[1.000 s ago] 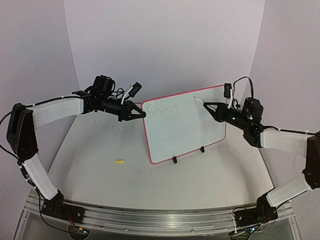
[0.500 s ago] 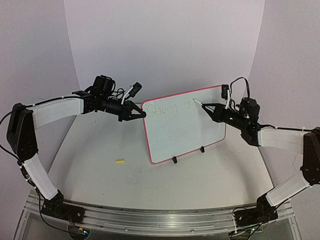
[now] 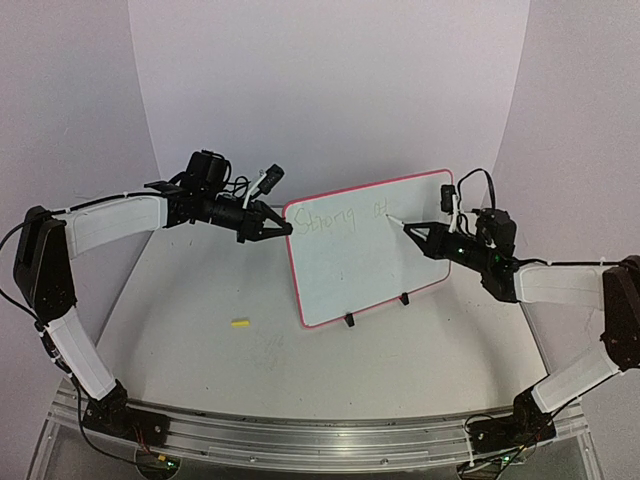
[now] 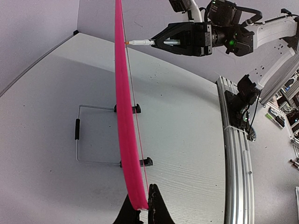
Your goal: Write a sentence on the whiteboard
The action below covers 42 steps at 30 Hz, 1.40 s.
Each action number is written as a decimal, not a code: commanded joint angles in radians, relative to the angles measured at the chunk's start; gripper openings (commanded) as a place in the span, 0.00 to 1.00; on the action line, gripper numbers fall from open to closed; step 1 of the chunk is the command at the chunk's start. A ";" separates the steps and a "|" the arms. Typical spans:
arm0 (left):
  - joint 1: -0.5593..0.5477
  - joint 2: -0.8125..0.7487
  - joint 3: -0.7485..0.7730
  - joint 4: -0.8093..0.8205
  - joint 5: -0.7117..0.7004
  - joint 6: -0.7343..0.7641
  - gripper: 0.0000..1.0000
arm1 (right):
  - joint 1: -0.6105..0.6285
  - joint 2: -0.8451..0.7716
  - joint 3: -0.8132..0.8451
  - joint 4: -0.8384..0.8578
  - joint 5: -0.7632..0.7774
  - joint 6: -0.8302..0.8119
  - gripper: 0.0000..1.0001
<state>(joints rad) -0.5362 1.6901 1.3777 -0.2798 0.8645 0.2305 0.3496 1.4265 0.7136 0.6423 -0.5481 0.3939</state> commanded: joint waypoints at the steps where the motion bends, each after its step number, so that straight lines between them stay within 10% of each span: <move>1: -0.025 0.032 0.008 -0.049 -0.023 0.049 0.00 | 0.004 -0.014 -0.009 0.016 0.056 -0.006 0.00; 24: -0.025 0.015 0.004 -0.043 -0.028 0.039 0.00 | 0.001 -0.296 -0.050 -0.083 0.055 -0.043 0.00; 42: -0.027 0.010 0.006 -0.053 -0.036 0.047 0.00 | -0.145 -0.191 -0.006 -0.091 -0.219 -0.058 0.00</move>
<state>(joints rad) -0.5407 1.6901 1.3781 -0.2794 0.8604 0.2302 0.2214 1.1922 0.6526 0.5301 -0.6767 0.3594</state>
